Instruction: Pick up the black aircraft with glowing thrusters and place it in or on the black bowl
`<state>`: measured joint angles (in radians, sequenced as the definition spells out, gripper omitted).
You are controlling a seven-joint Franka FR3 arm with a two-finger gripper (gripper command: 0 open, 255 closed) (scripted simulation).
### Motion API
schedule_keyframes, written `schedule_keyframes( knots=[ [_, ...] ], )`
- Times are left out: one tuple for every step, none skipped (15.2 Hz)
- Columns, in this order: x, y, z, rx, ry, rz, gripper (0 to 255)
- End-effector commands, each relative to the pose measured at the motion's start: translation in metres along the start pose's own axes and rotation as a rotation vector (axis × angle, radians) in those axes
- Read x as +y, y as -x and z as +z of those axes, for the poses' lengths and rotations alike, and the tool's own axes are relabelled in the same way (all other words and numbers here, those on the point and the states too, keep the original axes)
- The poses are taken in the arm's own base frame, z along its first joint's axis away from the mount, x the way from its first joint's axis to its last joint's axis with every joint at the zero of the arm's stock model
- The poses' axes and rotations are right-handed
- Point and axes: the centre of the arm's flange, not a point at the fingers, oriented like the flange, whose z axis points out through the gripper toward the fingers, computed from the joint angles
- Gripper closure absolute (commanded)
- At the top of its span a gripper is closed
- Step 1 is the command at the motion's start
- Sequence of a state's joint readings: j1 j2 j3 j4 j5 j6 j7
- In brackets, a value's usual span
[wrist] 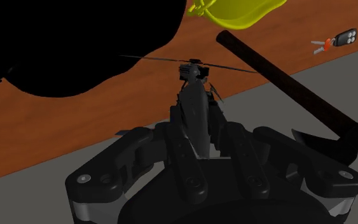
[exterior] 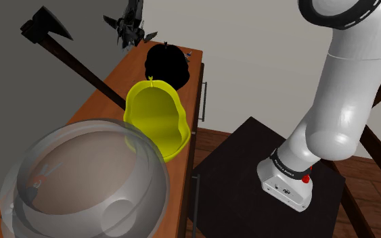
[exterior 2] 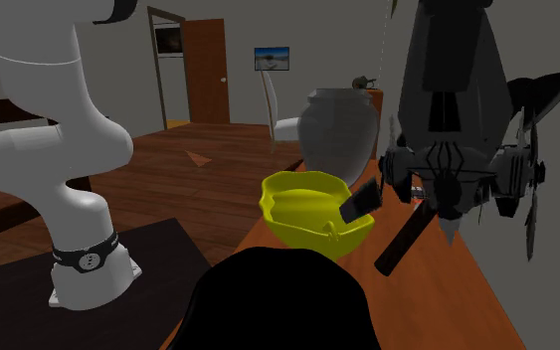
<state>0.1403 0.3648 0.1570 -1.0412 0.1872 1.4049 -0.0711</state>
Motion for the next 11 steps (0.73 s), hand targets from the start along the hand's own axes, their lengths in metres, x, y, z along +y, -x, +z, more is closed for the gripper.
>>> schedule_keyframes(
  knots=[
    [0.019, 0.015, -0.01, 0.001, 0.0, -0.001, 255],
    [0.03, 0.021, -0.014, 0.001, 0.0, -0.001, 255],
    [0.04, 0.028, -0.019, 0.001, 0.0, -0.001, 255],
    [0.051, 0.034, -0.024, 0.001, 0.0, -0.001, 255],
    [0.061, 0.041, -0.028, 0.001, 0.0, -0.001, 255],
    [0.072, 0.047, -0.033, 0.001, 0.0, -0.001, 255],
    [0.082, 0.054, -0.038, 0.001, 0.0, -0.001, 255],
    [0.096, 0.062, -0.044, 0.001, 0.0, -0.001, 255],
    [0.097, 0.062, -0.039, 0.001, 0.0, -0.001, 255],
    [0.099, 0.062, -0.034, 0.001, 0.0, -0.001, 255],
    [0.1, 0.063, -0.028, 0.001, 0.0, -0.001, 255]
  ],
)
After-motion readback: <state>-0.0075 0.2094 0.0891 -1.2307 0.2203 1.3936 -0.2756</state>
